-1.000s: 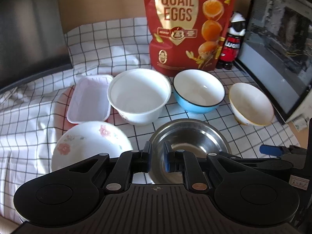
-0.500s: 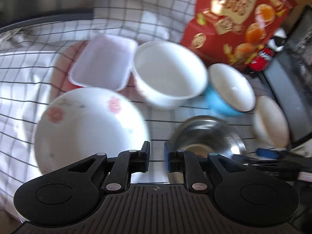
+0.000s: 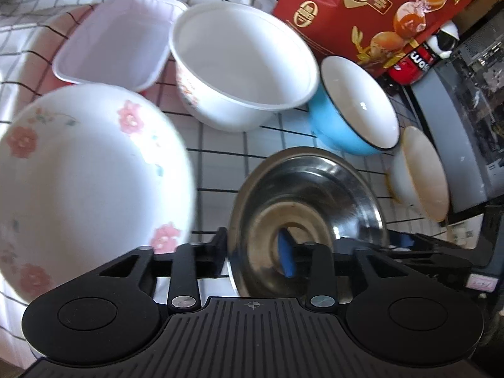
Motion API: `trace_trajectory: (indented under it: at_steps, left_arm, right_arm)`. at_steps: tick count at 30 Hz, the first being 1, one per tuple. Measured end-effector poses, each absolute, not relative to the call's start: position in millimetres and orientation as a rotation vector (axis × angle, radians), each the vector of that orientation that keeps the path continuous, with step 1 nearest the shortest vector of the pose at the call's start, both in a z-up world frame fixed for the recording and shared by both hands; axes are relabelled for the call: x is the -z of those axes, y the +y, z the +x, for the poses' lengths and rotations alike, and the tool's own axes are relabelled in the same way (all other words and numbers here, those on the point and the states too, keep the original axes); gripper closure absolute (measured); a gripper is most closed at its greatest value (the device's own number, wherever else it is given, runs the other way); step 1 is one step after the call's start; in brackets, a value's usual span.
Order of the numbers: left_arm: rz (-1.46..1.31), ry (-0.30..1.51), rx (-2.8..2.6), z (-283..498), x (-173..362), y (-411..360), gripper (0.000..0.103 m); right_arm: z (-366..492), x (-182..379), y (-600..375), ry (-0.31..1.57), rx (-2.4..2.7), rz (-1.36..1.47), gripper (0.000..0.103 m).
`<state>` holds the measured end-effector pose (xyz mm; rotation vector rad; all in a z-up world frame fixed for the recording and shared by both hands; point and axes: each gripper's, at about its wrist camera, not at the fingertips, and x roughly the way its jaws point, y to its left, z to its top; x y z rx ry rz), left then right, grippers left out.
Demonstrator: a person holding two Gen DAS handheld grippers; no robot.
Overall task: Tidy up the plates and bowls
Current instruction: 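Close the left gripper on the steel bowl rim while the right gripper closes on it too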
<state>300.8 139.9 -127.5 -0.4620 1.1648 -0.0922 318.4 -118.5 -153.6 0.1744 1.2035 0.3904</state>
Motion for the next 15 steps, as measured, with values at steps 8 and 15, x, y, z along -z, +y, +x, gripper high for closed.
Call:
trace_trajectory:
  at_steps: [8, 15]
  left_arm:
    - [-0.571, 1.174, 0.109, 310, 140, 142, 0.064]
    - [-0.600, 1.192, 0.125, 312, 152, 134, 0.064]
  right_arm:
    - [318, 153, -113, 1.212, -0.395, 0.122, 0.000]
    - [324, 152, -113, 1.247, -0.429, 0.100, 0.001]
